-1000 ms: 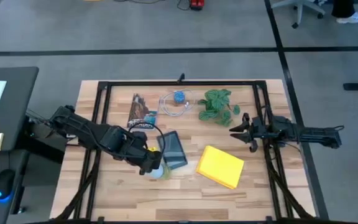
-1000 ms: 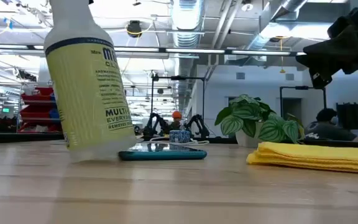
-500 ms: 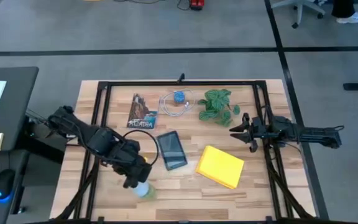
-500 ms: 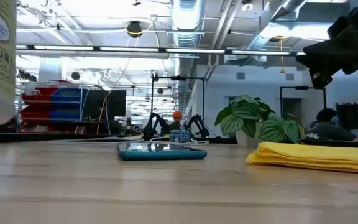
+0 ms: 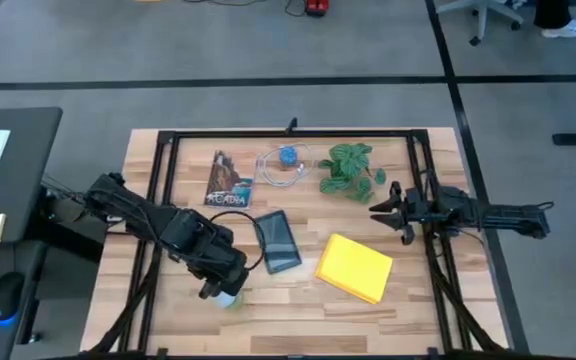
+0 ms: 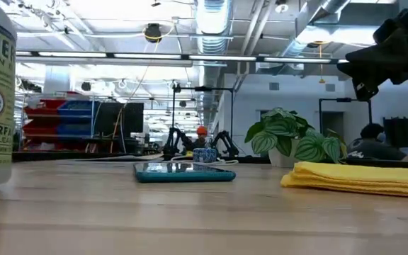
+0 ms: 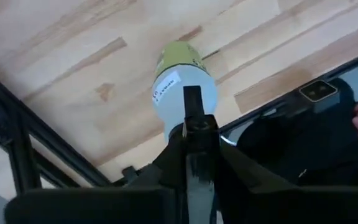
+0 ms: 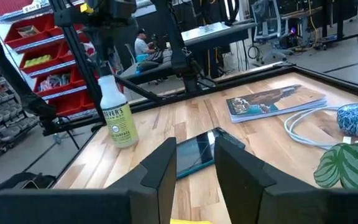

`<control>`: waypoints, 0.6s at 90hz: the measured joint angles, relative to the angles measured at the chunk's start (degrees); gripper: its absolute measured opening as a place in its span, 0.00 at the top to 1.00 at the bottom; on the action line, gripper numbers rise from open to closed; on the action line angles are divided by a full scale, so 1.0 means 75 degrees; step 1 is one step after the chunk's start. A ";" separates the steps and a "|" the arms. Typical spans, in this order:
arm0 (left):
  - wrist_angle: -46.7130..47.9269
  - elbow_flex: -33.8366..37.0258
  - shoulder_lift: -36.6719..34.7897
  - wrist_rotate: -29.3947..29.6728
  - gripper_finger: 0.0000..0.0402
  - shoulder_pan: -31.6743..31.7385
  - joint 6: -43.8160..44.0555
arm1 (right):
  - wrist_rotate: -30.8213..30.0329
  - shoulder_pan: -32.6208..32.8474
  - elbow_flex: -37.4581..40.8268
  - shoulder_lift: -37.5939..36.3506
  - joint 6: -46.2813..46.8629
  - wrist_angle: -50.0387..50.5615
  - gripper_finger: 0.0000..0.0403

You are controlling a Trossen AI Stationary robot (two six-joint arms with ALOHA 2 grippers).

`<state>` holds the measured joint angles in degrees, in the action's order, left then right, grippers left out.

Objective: Apply microfiber cloth
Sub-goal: Spray the front of the blue tablet

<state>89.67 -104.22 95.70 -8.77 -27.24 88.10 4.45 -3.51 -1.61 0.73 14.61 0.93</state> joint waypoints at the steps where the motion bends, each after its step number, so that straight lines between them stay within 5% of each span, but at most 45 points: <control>1: -0.0002 -0.0003 0.0016 0.0002 0.90 0.0007 -0.0028 | 0.0000 0.0000 0.0000 0.0000 0.0000 0.0000 0.76; 20: 0.0012 0.0020 0.0126 0.0343 0.80 0.0137 -0.0357 | 0.0000 0.0001 0.0002 0.0003 0.0000 -0.0003 0.76; 54: -0.0079 -0.0041 0.0146 0.0963 0.78 0.0071 -0.0406 | 0.0000 0.0000 0.0000 0.0000 0.0000 0.0000 0.76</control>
<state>89.08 -104.53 96.79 -1.55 -26.71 85.06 4.45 -3.51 -1.61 0.73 14.61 0.93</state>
